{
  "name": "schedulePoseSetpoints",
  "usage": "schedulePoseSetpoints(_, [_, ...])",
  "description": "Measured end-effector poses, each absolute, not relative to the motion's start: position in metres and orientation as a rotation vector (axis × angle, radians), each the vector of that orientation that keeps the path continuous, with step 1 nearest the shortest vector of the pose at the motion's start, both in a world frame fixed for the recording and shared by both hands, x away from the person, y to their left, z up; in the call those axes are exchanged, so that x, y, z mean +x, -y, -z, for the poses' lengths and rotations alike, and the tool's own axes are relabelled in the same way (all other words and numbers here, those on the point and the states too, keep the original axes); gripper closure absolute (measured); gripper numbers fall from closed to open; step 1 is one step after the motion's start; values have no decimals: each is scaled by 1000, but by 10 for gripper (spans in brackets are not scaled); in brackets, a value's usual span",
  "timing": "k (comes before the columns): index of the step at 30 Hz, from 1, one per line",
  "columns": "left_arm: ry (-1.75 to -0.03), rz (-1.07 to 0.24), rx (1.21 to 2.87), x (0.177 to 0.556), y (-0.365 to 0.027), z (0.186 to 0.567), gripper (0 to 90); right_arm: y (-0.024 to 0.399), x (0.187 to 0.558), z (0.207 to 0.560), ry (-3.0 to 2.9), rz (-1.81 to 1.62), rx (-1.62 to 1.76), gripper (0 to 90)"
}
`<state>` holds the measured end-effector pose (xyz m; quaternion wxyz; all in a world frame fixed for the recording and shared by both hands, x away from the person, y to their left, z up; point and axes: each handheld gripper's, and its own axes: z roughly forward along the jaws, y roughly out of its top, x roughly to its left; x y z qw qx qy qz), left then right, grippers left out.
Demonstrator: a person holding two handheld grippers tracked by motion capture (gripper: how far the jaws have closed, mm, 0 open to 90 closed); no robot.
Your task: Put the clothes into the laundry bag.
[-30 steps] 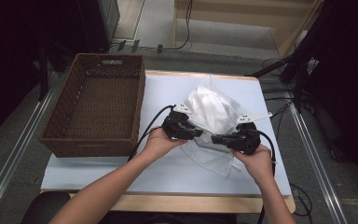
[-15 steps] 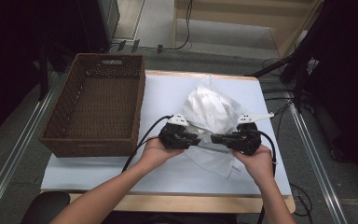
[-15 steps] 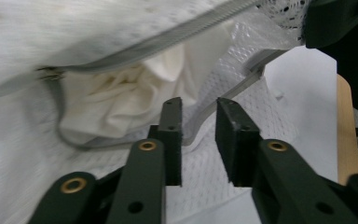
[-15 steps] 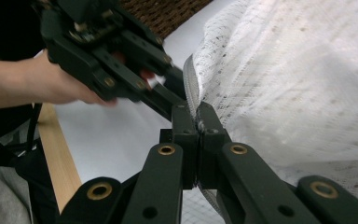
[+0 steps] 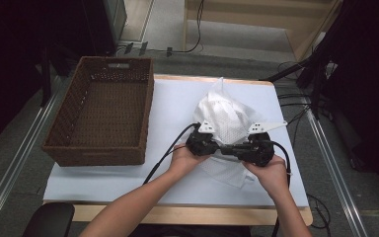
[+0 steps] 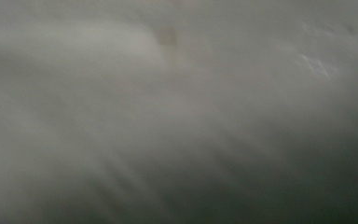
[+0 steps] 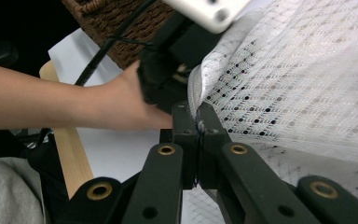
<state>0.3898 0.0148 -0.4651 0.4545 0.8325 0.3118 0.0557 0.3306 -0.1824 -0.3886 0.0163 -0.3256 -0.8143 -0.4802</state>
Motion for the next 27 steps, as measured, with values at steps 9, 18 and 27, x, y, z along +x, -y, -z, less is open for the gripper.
schedulePoseSetpoints(9, [-767, -76, 2081, 391, -27, 455, 749, 186, 333, 393, 2524, 1483, -1038, 900])
schedulePoseSetpoints(18, [-789, -121, 2104, 366, -83, 434, 699, 184, 333, 395, 2542, 1457, -1062, 900])
schedulePoseSetpoints(27, [-984, -169, 2061, 369, -105, 442, 508, 190, 335, 395, 2529, 1460, -1089, 900])
